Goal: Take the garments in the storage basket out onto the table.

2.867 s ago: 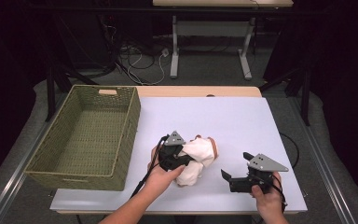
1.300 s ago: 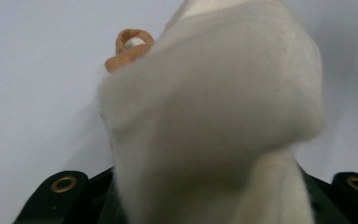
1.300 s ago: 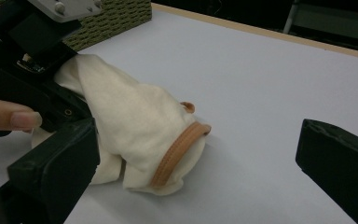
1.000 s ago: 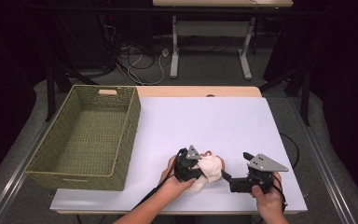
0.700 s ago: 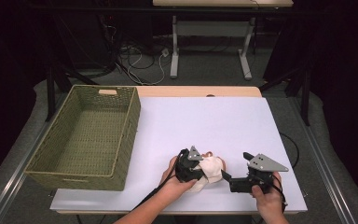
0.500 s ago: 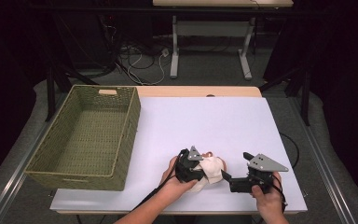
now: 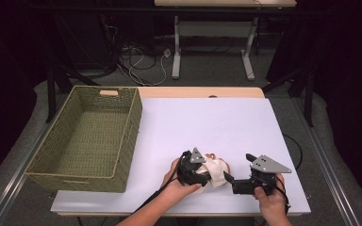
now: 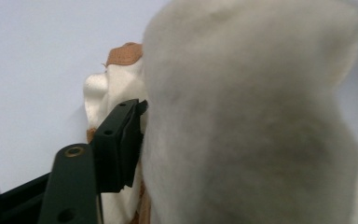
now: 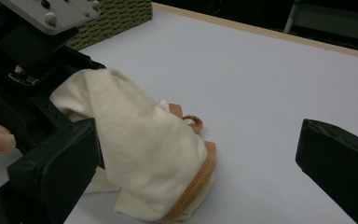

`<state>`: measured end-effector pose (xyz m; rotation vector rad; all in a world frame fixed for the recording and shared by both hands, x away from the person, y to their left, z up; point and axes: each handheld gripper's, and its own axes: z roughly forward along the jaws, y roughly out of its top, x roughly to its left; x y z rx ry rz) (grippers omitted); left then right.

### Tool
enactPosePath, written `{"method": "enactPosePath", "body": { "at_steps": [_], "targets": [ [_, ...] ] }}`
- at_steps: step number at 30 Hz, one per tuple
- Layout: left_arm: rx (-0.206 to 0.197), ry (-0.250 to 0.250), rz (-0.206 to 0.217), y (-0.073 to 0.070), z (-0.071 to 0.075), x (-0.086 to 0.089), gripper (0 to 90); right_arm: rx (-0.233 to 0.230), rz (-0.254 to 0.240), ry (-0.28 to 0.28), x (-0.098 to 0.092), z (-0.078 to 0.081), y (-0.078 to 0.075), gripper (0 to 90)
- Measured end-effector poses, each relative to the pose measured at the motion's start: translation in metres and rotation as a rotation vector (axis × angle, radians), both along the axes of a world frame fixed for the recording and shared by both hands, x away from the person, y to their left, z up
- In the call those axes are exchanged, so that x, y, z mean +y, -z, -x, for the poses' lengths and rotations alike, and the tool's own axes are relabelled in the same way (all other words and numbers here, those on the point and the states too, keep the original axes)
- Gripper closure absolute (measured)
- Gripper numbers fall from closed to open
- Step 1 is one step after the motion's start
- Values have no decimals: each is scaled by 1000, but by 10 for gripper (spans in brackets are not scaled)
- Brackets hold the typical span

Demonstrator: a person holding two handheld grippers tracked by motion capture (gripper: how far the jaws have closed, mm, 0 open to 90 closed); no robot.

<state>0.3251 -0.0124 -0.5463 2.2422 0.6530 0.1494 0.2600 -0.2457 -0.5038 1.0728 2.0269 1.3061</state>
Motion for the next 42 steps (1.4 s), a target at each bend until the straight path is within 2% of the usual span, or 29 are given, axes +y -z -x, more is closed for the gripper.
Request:
{"method": "enactPosePath", "body": {
  "at_steps": [5, 9, 11, 17, 21, 23, 29, 30, 42],
  "targets": [
    [14, -2, 28, 0, 1, 1, 268, 1, 1, 0, 0, 0, 0, 0],
    [-9, -10, 47, -2, 2, 1, 189, 2, 1, 0, 0, 0, 0, 0],
    [-2, -17, 54, -2, 3, 2, 162, 2, 0, 1, 0, 0, 0, 0],
    [3, -23, 58, -1, 4, 2, 141, 3, 4, 1, 0, 0, 0, 0],
    [6, -33, 69, -2, 5, 3, 82, 2, 6, -2, 0, 0, 0, 0],
    [3, -51, 60, -3, 6, 4, 0, 3, 6, -1, 0, 0, 0, 0],
    [2, -63, 84, -5, 8, 8, 6, 1, 7, -5, 1, 0, 1, 0],
    [-8, -59, 81, -7, 8, 10, 6, -1, 4, -5, 1, -1, 1, 0],
    [2, -64, 136, -20, 12, 25, 6, 5, 3, -3, 2, 0, 1, 0]
  ]
}}
